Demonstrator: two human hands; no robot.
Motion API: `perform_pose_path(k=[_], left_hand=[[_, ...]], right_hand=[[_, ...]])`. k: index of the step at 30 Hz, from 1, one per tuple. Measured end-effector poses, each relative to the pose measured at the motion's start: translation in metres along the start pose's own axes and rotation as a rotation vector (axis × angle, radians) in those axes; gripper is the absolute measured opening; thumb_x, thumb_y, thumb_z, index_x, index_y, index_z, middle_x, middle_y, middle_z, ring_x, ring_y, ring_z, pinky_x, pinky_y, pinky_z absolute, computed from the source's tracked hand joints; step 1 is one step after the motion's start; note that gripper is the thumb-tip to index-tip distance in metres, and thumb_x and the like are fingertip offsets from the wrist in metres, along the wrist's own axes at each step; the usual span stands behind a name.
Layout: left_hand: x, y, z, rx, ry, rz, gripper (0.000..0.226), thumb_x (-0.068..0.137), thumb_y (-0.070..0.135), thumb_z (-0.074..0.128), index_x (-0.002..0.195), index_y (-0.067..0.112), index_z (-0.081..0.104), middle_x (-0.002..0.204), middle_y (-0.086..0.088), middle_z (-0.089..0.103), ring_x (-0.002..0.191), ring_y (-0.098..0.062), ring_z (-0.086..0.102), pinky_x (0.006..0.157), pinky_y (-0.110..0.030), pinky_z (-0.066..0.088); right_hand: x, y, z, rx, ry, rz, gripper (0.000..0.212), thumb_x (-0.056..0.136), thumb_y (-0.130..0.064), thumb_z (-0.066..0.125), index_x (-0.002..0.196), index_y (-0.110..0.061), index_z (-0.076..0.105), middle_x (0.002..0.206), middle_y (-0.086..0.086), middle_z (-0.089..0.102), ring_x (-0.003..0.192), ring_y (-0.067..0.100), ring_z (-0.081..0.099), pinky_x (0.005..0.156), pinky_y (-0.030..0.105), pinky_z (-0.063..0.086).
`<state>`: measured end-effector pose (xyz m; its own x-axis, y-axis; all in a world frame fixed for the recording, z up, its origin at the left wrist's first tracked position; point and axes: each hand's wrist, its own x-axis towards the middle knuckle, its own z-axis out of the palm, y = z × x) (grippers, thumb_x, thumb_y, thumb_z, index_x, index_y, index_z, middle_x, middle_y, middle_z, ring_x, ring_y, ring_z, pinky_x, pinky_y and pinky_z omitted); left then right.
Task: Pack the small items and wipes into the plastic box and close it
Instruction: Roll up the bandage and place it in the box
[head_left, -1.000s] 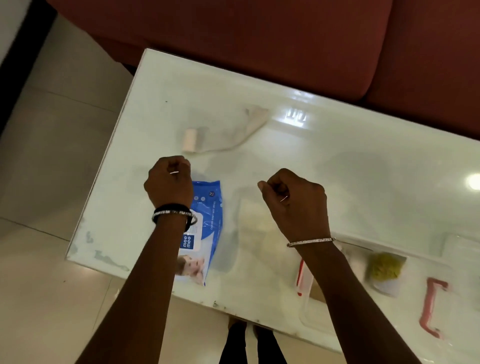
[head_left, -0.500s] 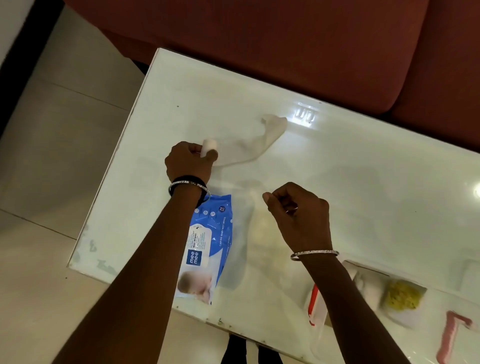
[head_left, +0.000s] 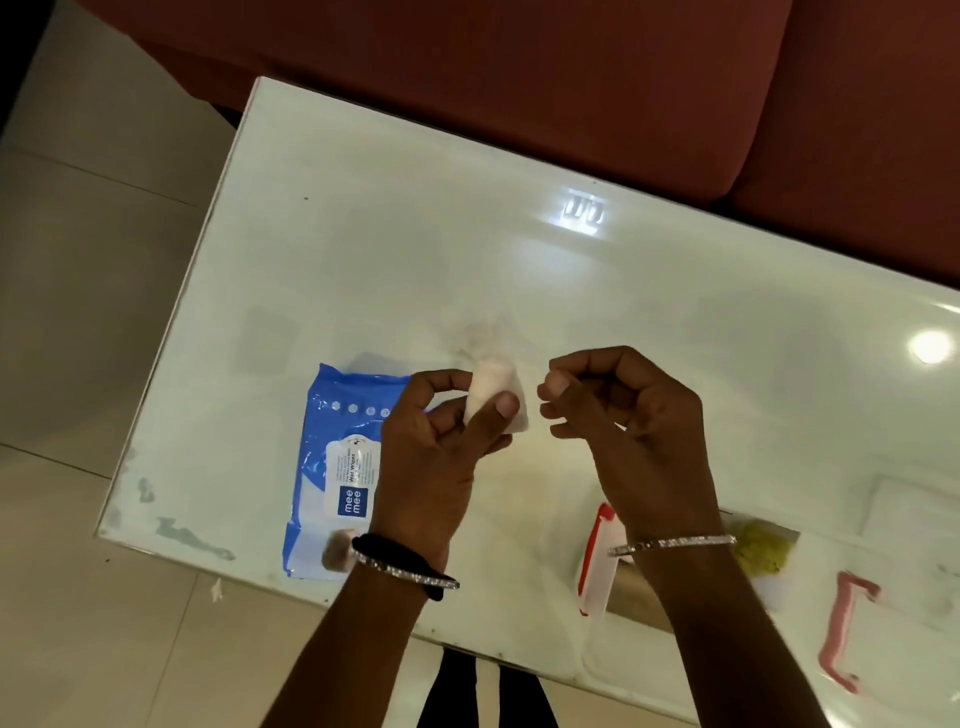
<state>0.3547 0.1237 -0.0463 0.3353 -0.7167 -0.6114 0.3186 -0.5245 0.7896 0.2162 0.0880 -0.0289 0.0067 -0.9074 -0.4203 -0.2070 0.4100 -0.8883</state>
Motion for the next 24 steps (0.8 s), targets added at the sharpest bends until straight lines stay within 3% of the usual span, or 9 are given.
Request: perform_pose_path(k=[3, 7, 10, 13, 15, 18, 20, 22, 24], left_hand=[[-0.015, -0.002, 0.006, 0.100, -0.018, 0.070, 0.049, 0.059, 0.049, 0.072, 0.098, 0.022, 0.057, 0.075, 0.007, 0.078, 0.079, -0.008, 0.076, 0.072, -0.022, 0.060], [-0.035, -0.005, 0.018, 0.053, -0.107, 0.067, 0.031, 0.081, 0.036, 0.059, 0.100, 0.011, 0.058, 0.084, -0.002, 0.079, 0.086, -0.013, 0.076, 0.079, -0.024, 0.059], [-0.044, -0.006, 0.020, 0.061, -0.156, 0.053, 0.033, 0.088, 0.031, 0.051, 0.096, 0.001, 0.062, 0.093, -0.013, 0.075, 0.097, -0.023, 0.073, 0.089, -0.037, 0.057], [-0.052, -0.008, 0.018, 0.167, -0.184, 0.073, 0.037, 0.081, 0.033, 0.058, 0.097, 0.002, 0.067, 0.095, -0.016, 0.073, 0.096, -0.025, 0.072, 0.088, -0.044, 0.058], [-0.056, -0.009, 0.014, 0.267, -0.151, 0.100, 0.032, 0.077, 0.038, 0.063, 0.095, 0.013, 0.069, 0.094, -0.009, 0.074, 0.094, -0.023, 0.071, 0.083, -0.040, 0.060], [-0.060, -0.008, 0.009, 0.390, -0.078, 0.179, 0.016, 0.084, 0.024, 0.069, 0.100, 0.026, 0.067, 0.105, 0.006, 0.070, 0.100, -0.003, 0.065, 0.076, -0.013, 0.053], [-0.063, -0.006, 0.004, 0.380, -0.149, 0.234, 0.030, 0.087, 0.016, 0.068, 0.112, 0.030, 0.063, 0.118, 0.012, 0.066, 0.114, 0.003, 0.057, 0.087, -0.014, 0.047], [-0.066, -0.001, 0.003, 0.349, -0.292, 0.260, 0.039, 0.086, 0.020, 0.065, 0.123, 0.030, 0.059, 0.128, 0.016, 0.062, 0.126, 0.000, 0.051, 0.101, -0.023, 0.041], [-0.068, 0.004, 0.008, 0.294, -0.418, 0.214, 0.043, 0.085, 0.030, 0.065, 0.127, 0.024, 0.058, 0.124, 0.012, 0.066, 0.122, -0.002, 0.057, 0.099, -0.023, 0.046]], right_hand=[[-0.019, 0.001, -0.005, -0.029, -0.038, 0.017, 0.008, 0.084, -0.026, 0.076, 0.090, -0.025, 0.072, 0.085, -0.007, 0.076, 0.080, 0.011, 0.073, 0.071, 0.033, 0.061], [-0.038, 0.004, -0.005, -0.067, -0.025, 0.007, 0.021, 0.081, -0.030, 0.076, 0.101, -0.025, 0.071, 0.094, -0.016, 0.075, 0.089, 0.002, 0.071, 0.069, 0.015, 0.056], [-0.047, 0.008, -0.013, -0.086, -0.001, -0.001, 0.028, 0.081, -0.027, 0.078, 0.108, -0.024, 0.070, 0.097, -0.014, 0.074, 0.092, 0.003, 0.069, 0.071, 0.016, 0.056], [-0.053, 0.009, -0.023, -0.085, -0.003, -0.012, 0.028, 0.080, -0.030, 0.078, 0.107, -0.026, 0.071, 0.098, -0.015, 0.074, 0.094, 0.006, 0.069, 0.074, 0.020, 0.057], [-0.055, 0.010, -0.029, -0.077, -0.021, -0.015, 0.026, 0.080, -0.029, 0.078, 0.106, -0.028, 0.072, 0.099, -0.016, 0.074, 0.096, 0.006, 0.069, 0.080, 0.024, 0.058], [-0.061, 0.014, -0.043, -0.024, -0.044, -0.001, 0.025, 0.081, -0.025, 0.078, 0.106, -0.027, 0.073, 0.102, -0.014, 0.075, 0.098, 0.008, 0.070, 0.088, 0.031, 0.058], [-0.065, 0.015, -0.052, 0.033, -0.085, 0.000, 0.025, 0.082, -0.022, 0.077, 0.106, -0.026, 0.074, 0.104, -0.011, 0.076, 0.101, 0.011, 0.071, 0.088, 0.029, 0.057], [-0.069, 0.015, -0.059, 0.105, -0.155, 0.002, 0.026, 0.082, -0.019, 0.077, 0.107, -0.026, 0.074, 0.106, -0.007, 0.076, 0.101, 0.013, 0.072, 0.083, 0.025, 0.056], [-0.072, 0.015, -0.063, 0.158, -0.215, 0.017, 0.029, 0.081, -0.016, 0.078, 0.108, -0.024, 0.073, 0.107, -0.002, 0.075, 0.098, 0.016, 0.073, 0.078, 0.024, 0.058]])
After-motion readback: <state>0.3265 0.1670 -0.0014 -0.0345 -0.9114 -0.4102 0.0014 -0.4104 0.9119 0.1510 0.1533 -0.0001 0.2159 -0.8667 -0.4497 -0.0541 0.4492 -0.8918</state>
